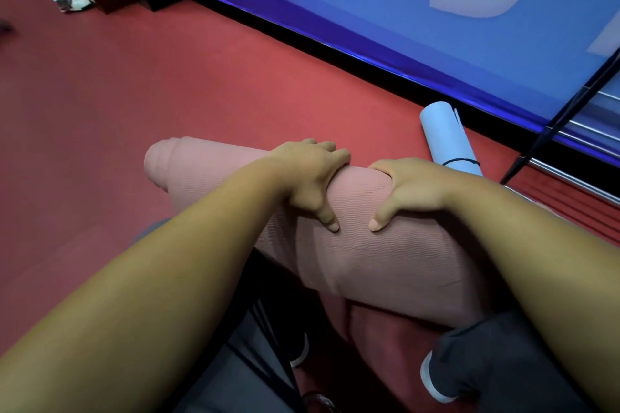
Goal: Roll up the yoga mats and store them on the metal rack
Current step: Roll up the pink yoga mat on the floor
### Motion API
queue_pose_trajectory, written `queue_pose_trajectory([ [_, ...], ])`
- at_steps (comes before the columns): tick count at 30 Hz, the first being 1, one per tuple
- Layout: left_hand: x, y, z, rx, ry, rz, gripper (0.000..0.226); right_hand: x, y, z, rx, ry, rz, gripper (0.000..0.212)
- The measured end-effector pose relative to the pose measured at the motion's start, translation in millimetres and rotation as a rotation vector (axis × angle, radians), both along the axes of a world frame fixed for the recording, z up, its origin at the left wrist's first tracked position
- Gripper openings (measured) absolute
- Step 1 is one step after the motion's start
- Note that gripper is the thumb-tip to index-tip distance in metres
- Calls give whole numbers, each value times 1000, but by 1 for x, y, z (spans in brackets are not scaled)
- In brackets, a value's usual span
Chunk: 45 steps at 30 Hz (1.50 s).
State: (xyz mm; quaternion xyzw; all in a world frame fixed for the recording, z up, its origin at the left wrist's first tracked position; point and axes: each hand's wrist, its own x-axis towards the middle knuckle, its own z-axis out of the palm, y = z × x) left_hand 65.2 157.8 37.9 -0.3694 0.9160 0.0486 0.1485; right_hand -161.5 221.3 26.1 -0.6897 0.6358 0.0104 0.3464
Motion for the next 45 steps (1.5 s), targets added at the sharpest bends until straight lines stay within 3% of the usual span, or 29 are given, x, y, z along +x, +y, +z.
queue_pose_trajectory([
  [7,0,-15,9,187,43,67,104,5,11,7,-24,71,68,93],
  [13,7,-25,6,338,134,179,91,14,24,-1,-178,347,158,148],
  [17,10,-29,7,412,180,225,85,27,31,-8,-311,414,171,158],
  [21,10,-28,7,448,153,237,85,30,27,-12,-333,403,131,136],
  [27,10,-21,9,323,107,149,97,21,14,-7,-254,248,65,112],
  [32,2,2,6,74,-166,28,148,5,2,-6,-81,51,-6,84],
  [34,-3,8,5,20,-206,7,154,1,0,-5,-40,-8,-25,79],
  [39,-1,3,8,52,-83,9,127,0,-2,-1,29,-81,-9,76],
  [45,-1,-3,10,183,-51,64,114,4,4,1,46,-38,52,81],
])
